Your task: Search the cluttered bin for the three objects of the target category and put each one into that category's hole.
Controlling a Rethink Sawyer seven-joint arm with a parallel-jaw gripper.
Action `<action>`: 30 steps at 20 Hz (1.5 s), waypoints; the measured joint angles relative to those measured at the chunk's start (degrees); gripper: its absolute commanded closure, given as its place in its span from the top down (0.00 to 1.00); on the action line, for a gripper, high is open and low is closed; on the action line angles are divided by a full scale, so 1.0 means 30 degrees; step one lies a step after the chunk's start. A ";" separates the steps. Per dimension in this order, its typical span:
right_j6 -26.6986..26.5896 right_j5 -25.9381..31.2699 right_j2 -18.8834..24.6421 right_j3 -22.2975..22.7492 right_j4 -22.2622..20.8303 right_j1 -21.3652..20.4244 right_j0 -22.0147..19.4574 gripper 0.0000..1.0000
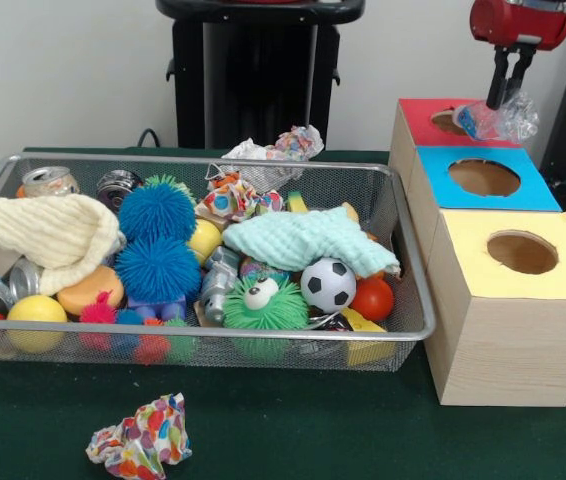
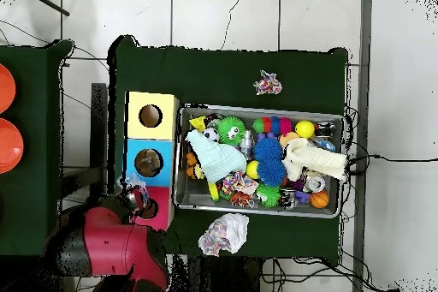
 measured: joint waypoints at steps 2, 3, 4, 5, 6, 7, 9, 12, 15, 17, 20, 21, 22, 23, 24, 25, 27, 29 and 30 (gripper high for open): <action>0.0000 0.0000 0.0000 0.0000 0.0000 0.0000 0.0000 0.00; 0.0000 0.0000 0.0000 0.0000 0.0000 0.0000 0.0000 0.00; 0.0000 0.0000 0.0000 0.0000 0.0000 0.0000 0.0000 0.00; 0.0000 0.0000 0.0000 0.0000 0.0000 0.0000 0.0000 0.00; 0.0000 0.0000 0.0000 0.0000 0.0000 0.0000 0.0000 0.00; 0.0000 0.0000 0.0000 0.0000 0.0000 0.0000 0.0000 0.00; 0.0000 0.0000 0.0000 0.0000 0.0000 0.0000 0.0000 0.00; 0.0000 0.0000 0.0000 0.0000 0.0000 0.0000 0.0000 0.00; 0.0000 0.0000 0.0000 0.0000 0.0000 0.0000 0.0000 0.00; 0.0000 0.0000 0.0003 0.0003 0.0000 0.0009 0.0000 1.00; 0.0000 0.0000 0.0003 0.0000 0.0004 0.0047 0.0000 1.00; 0.0000 0.0004 0.0003 0.0003 0.0000 0.0081 0.0000 1.00; 0.0000 0.0000 0.0003 0.0003 0.0000 0.0138 0.0000 1.00; 0.0000 0.0000 0.0003 0.0003 0.0000 0.0155 0.0000 1.00; 0.0000 0.0000 0.0003 0.0003 0.0000 0.0187 0.0000 1.00; 0.0000 0.0000 0.0003 0.0003 0.0000 0.0212 0.0000 1.00; 0.0000 0.0000 0.0003 0.0000 0.0004 0.0255 0.0000 1.00; 0.0000 0.0000 0.0003 0.0000 0.0004 0.0279 0.0000 1.00; 0.0000 0.0000 0.0003 0.0000 0.0004 0.0303 0.0000 1.00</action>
